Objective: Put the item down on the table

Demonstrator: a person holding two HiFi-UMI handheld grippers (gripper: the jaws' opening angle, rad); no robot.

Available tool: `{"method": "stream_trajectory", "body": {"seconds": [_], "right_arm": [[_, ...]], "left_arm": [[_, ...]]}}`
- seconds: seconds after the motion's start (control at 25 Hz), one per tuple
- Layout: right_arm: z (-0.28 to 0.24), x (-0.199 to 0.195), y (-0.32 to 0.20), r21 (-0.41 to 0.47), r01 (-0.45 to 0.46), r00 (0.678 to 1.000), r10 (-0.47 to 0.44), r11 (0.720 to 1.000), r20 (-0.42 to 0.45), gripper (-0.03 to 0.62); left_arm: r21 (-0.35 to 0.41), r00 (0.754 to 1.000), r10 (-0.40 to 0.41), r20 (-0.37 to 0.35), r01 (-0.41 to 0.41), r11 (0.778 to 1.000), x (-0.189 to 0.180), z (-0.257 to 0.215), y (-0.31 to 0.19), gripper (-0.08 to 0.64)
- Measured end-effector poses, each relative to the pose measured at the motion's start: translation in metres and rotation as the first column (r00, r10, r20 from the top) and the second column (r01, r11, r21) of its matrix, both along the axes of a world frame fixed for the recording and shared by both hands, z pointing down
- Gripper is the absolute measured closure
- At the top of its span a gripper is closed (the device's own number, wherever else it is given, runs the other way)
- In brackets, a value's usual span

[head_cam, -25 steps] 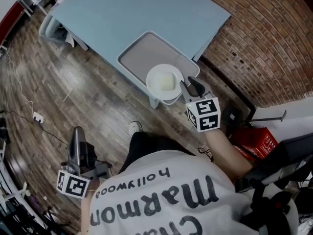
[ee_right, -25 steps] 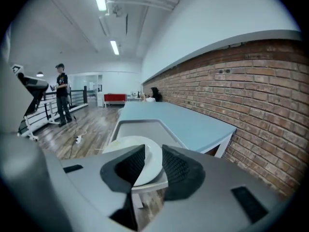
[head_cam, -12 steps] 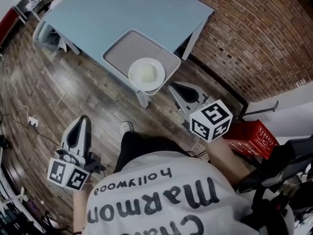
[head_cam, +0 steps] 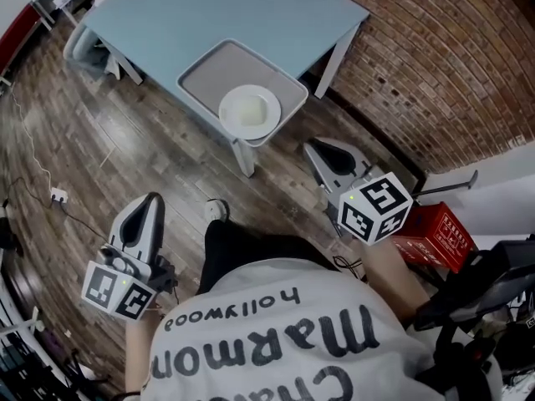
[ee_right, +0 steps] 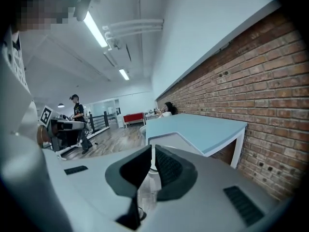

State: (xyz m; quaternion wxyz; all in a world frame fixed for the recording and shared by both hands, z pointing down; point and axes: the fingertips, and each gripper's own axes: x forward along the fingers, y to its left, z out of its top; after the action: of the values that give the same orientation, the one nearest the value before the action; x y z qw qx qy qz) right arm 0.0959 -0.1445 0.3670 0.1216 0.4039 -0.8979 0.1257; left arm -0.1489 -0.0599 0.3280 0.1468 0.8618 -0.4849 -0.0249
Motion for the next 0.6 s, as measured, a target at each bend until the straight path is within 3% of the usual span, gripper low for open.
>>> {"method": "stream_trajectory", "body": {"seconds": [0.16,0.6], "right_arm": [[0.002,0.002,0.003,0.027,0.018,0.997,-0.016,0.999,-0.072,0.563],[0.0,0.001,-0.001,0.04,0.031,0.996,-0.027,0.999,-0.087,0.563]], "left_arm": [[-0.002,1.0,0.015,-0.008,-0.015,1.0,0.011,0.002,0.004,0.554],[0.006,1.0,0.005,-0.006,-0.005,1.0,0.01,-0.001,0.002,0.554]]}}
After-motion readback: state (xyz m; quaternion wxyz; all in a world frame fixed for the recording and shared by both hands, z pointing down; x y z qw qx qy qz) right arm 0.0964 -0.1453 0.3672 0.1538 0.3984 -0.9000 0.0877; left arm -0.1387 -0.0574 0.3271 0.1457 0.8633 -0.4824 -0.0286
